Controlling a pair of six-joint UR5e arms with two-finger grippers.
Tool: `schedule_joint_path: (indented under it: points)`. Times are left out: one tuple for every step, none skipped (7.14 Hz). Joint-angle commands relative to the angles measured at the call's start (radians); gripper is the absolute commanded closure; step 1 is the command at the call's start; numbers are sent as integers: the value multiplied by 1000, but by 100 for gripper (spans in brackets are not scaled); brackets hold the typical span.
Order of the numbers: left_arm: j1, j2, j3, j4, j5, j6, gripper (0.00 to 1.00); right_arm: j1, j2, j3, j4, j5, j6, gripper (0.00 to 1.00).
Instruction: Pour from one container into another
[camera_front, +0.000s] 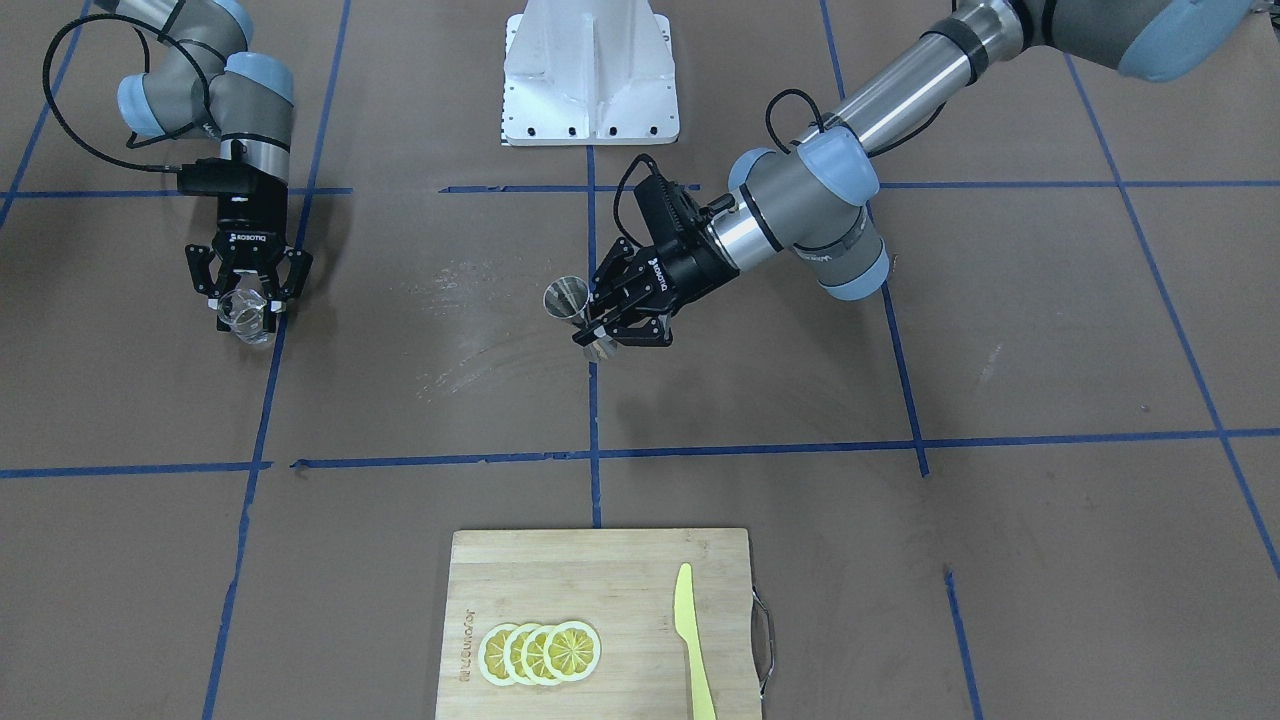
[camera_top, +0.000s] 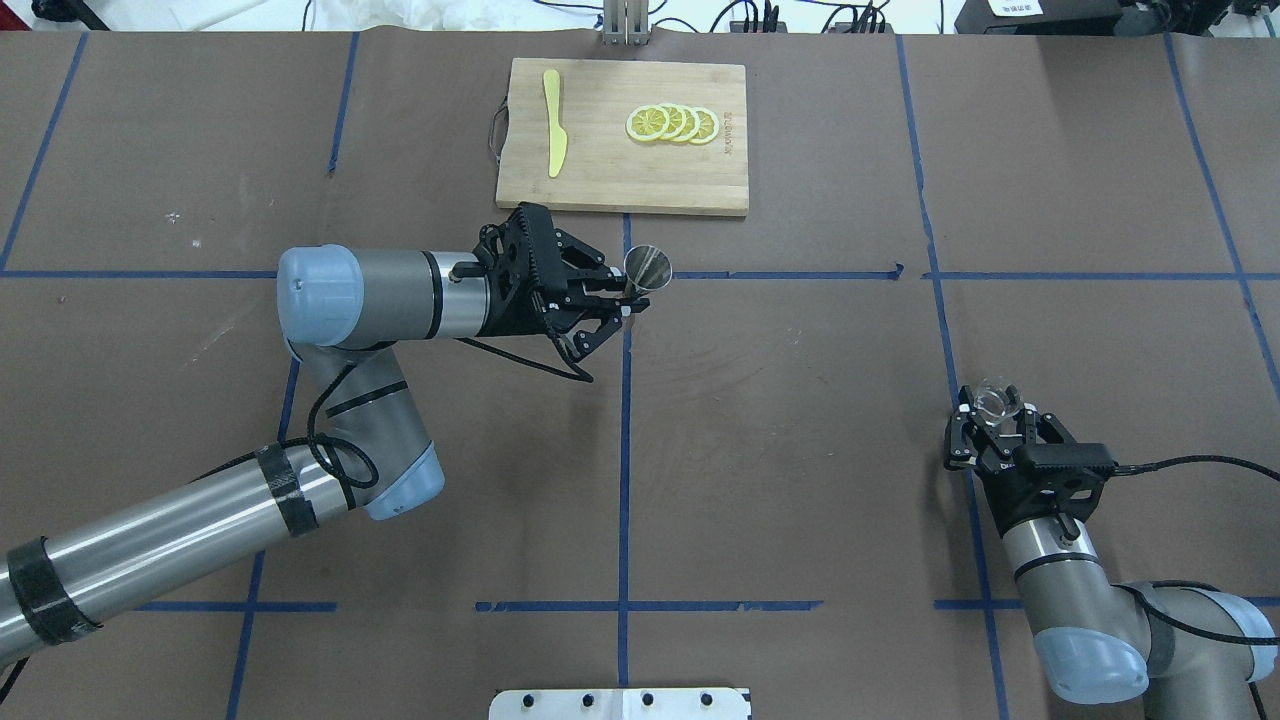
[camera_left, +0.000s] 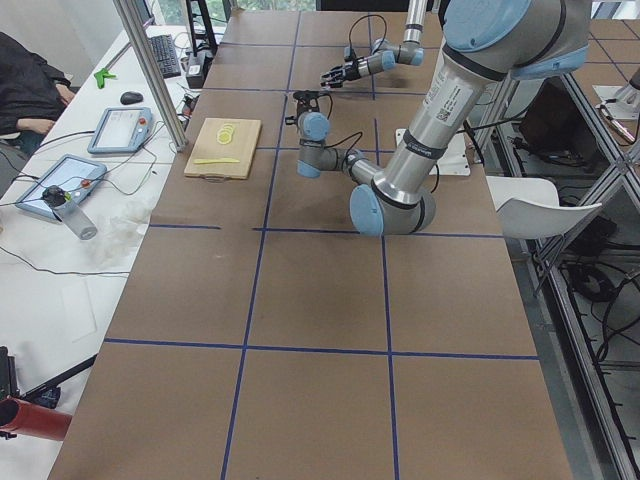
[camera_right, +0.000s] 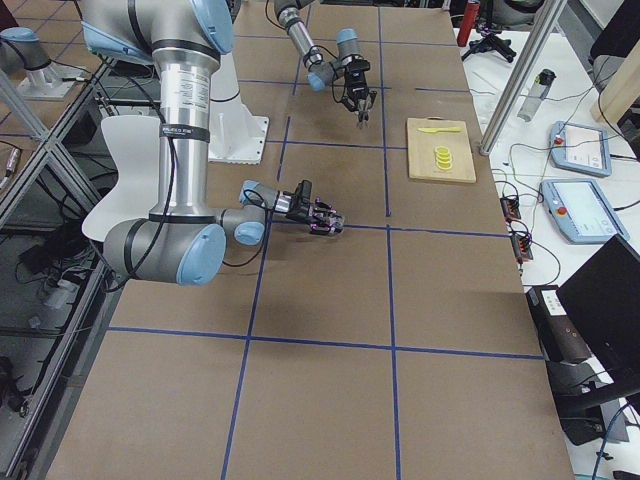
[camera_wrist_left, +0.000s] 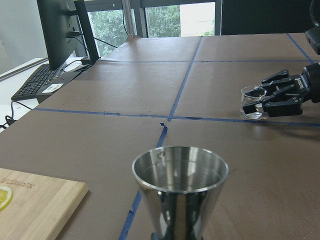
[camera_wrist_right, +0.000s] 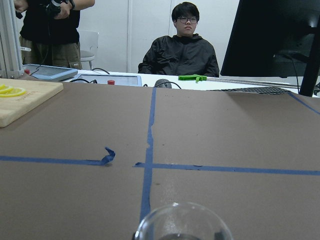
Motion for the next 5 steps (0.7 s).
schedule_joint_path:
  points:
    - [0, 12, -14, -2, 0, 0, 100, 39, 5, 31, 0, 10, -31, 100]
    - [0, 13, -14, -2, 0, 0, 100, 45, 14, 46, 3, -11, -208, 100]
    - [0, 19, -18, -2, 0, 0, 100, 59, 28, 91, 3, -11, -357, 100]
    - [0, 20, -18, -2, 0, 0, 100, 66, 28, 141, 2, -4, -426, 100]
    - [0, 20, -18, -2, 0, 0, 100, 70, 26, 164, 2, -4, -520, 100]
